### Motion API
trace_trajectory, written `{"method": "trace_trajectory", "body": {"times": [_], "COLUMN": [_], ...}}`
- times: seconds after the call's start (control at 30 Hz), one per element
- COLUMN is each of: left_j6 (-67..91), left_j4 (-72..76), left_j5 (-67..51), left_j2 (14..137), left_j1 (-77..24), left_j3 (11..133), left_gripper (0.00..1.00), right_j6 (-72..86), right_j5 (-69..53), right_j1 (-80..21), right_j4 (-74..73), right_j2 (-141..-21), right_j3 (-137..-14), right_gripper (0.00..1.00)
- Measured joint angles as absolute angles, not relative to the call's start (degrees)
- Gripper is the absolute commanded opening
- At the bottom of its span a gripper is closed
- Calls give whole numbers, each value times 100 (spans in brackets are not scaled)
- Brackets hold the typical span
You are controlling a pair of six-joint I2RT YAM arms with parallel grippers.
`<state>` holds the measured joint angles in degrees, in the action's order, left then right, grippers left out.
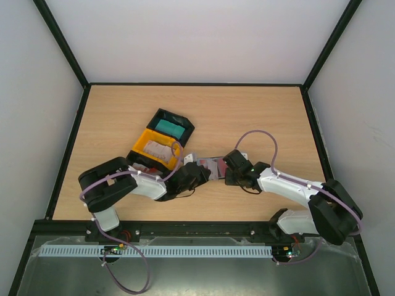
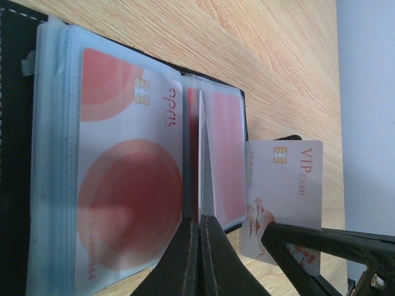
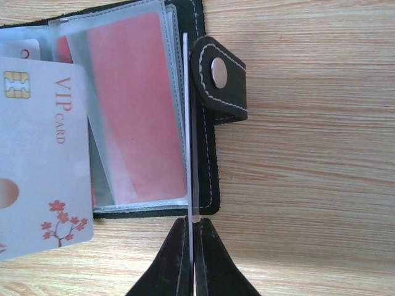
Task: Put the credit cards into the card holder
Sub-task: Insert the credit card into the card holder.
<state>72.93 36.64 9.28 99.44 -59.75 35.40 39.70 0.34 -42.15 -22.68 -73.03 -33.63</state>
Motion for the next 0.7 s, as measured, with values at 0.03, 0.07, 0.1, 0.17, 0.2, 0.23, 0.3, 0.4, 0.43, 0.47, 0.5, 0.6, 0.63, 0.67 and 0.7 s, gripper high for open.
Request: {"method": "trace_trajectory", "body": {"times": [0.03,0.07,0.1,0.17,0.2,0.23,0.3,0.4,0.43,0.47,0.5,0.6,0.63,0.67,0.7], "left_j6": [7306,7312,7332,7360,7373,7380,7404,7459,7485,7509,7526,7599,7612,7616,7618], "left_j4": [3693,3721,3769,3868,3929,3972,4064,4156,4171,4178,4187,4219,4241,4259,4268], "left_j5": [921,917,913,904,904,904,915,954,978,1009,1033,1105,1120,1131,1140], "left_j2": [9981,10025,10073,10165,10204,10232,10304,10374,10388,10401,10412,10484,10519,10565,10597], "left_j1": [-5970,-5970,-5968,-5959,-5955,-5948,-5944,-5944,-5944,-5944,-5944,-5944,-5946,-5946,-5951], "left_j3": [3555,3577,3588,3607,3607,3610,3629,3653,3656,3660,3662,3688,3708,3739,3767], "left_gripper": [3,3,2,2,2,2,2,2,2,3,2,3,2,2,2], "right_j6": [3970,3970,3970,3972,3975,3979,3983,3988,3990,3994,4001,4012,4016,4021,4027], "right_j5": [23,3,-5,-16,-25,-27,-32,-36,-36,-38,-38,-40,-40,-40,-40], "right_j1": [-4215,-4215,-4215,-4215,-4215,-4215,-4215,-4213,-4215,-4215,-4215,-4213,-4215,-4215,-4215], "right_j4": [-2250,-2231,-2213,-2178,-2161,-2152,-2128,-2108,-2102,-2097,-2093,-2075,-2069,-2067,-2064], "right_j2": [-7299,-7295,-7286,-7262,-7253,-7249,-7240,-7238,-7238,-7238,-7238,-7236,-7236,-7234,-7234], "right_j3": [-3352,-3341,-3330,-3297,-3282,-3275,-3260,-3249,-3245,-3240,-3238,-3227,-3221,-3218,-3214], "right_gripper": [2,2,2,2,2,2,2,2,2,2,2,2,2,2,2]}}
